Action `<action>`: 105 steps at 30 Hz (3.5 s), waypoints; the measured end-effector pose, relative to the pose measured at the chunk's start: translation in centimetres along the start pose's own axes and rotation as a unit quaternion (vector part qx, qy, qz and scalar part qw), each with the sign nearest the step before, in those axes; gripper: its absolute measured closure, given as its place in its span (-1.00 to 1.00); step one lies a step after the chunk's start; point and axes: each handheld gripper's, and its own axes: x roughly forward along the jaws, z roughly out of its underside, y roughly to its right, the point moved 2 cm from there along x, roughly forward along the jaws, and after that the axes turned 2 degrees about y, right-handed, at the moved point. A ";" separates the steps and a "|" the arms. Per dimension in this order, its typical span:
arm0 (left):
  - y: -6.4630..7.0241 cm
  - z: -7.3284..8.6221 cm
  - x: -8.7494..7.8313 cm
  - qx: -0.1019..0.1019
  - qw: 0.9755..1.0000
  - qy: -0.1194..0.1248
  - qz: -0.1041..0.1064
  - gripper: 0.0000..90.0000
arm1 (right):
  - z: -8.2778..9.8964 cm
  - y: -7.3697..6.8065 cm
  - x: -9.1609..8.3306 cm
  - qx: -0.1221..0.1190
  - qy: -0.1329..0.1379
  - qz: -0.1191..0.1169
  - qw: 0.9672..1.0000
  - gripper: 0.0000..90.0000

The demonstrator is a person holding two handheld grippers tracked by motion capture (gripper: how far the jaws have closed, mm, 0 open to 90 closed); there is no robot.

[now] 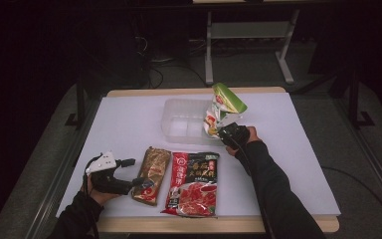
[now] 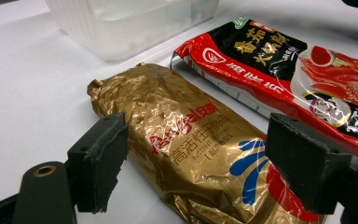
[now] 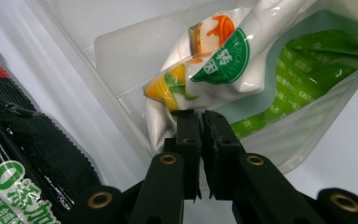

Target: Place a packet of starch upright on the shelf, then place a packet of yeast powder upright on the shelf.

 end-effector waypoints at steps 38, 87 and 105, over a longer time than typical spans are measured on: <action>-4.6 -0.8 3.7 -0.074 0.997 -0.023 0.009 -0.60 | 13.3 0.4 -13.3 0.057 0.148 -0.046 0.986 -0.26; -4.0 -3.8 7.4 -0.036 0.995 -0.085 0.044 0.76 | 12.5 -1.7 -11.8 0.099 0.134 -0.186 0.968 -0.17; -2.0 -7.2 1.3 -0.003 0.995 0.074 -0.066 0.89 | 12.5 -1.0 -12.5 0.108 0.150 -0.165 0.969 -0.18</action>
